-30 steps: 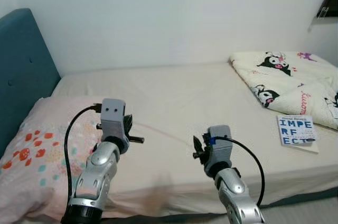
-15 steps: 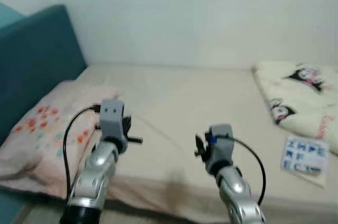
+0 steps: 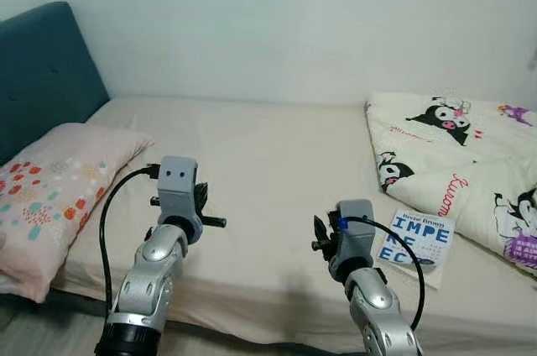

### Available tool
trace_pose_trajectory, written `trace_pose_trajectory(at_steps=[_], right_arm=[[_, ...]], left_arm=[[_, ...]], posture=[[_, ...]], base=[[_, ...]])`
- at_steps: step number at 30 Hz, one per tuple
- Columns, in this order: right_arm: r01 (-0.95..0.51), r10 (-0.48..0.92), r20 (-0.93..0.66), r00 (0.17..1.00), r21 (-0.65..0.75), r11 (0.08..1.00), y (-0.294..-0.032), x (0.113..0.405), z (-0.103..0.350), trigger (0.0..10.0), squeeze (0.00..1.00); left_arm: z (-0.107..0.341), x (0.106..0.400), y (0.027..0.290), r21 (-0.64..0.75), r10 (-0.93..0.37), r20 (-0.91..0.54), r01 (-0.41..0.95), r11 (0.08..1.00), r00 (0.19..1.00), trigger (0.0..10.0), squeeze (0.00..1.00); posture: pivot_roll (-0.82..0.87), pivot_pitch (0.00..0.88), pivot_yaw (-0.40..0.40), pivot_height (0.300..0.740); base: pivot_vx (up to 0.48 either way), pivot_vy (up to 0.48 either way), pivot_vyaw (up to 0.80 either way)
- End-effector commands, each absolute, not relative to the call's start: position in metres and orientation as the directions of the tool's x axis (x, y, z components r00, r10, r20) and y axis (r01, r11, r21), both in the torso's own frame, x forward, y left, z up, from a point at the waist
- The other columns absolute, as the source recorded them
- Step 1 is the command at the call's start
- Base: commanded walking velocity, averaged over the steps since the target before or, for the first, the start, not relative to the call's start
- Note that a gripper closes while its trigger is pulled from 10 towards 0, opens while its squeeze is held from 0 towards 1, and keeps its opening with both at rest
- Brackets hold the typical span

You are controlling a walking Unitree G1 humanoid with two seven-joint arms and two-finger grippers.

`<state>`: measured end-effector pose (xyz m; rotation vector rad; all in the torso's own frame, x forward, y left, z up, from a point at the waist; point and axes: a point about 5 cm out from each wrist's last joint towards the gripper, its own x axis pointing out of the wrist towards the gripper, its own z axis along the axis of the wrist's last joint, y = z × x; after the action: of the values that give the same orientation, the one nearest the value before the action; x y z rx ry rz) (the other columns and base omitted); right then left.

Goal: Clean up the room

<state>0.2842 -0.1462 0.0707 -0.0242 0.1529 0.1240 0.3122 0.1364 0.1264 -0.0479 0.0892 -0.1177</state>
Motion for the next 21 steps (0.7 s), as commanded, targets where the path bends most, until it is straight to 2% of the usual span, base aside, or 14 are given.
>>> trace_pose_trajectory(at_steps=[1, 16, 21], right_arm=[[-0.126, 0.126, -0.148, 0.981, 0.008, 0.992, -0.1428, 0.2845, 0.0722, 10.0, 0.0], [-0.124, 0.124, -0.145, 0.982, 0.011, 0.992, -0.1428, 0.2847, 0.0727, 10.0, 0.0], [-0.124, 0.124, -0.145, 0.982, 0.011, 0.992, -0.1435, 0.2839, 0.0724, 10.0, 0.0]], left_arm=[[0.1274, 0.3128, 0.1385, -0.038, -0.115, -0.09, 0.112, 0.993, 0.989, 10.0, 0.0], [0.1266, 0.3138, 0.1373, -0.063, -0.126, -0.103, 0.12, 0.991, 0.987, 10.0, 0.0], [0.123, 0.3135, 0.1354, -0.103, -0.149, -0.133, 0.136, 0.985, 0.98, 10.0, 0.0]], posture=[[-0.02, 0.0, 0.034, 0.74], [-0.02, 0.0, 0.039, 0.74], [-0.02, 0.0, 0.04, 0.74]], base=[[0.0, -0.48, 0.0], [0.0, -0.477, 0.0], [0.0, 0.463, 0.0]])
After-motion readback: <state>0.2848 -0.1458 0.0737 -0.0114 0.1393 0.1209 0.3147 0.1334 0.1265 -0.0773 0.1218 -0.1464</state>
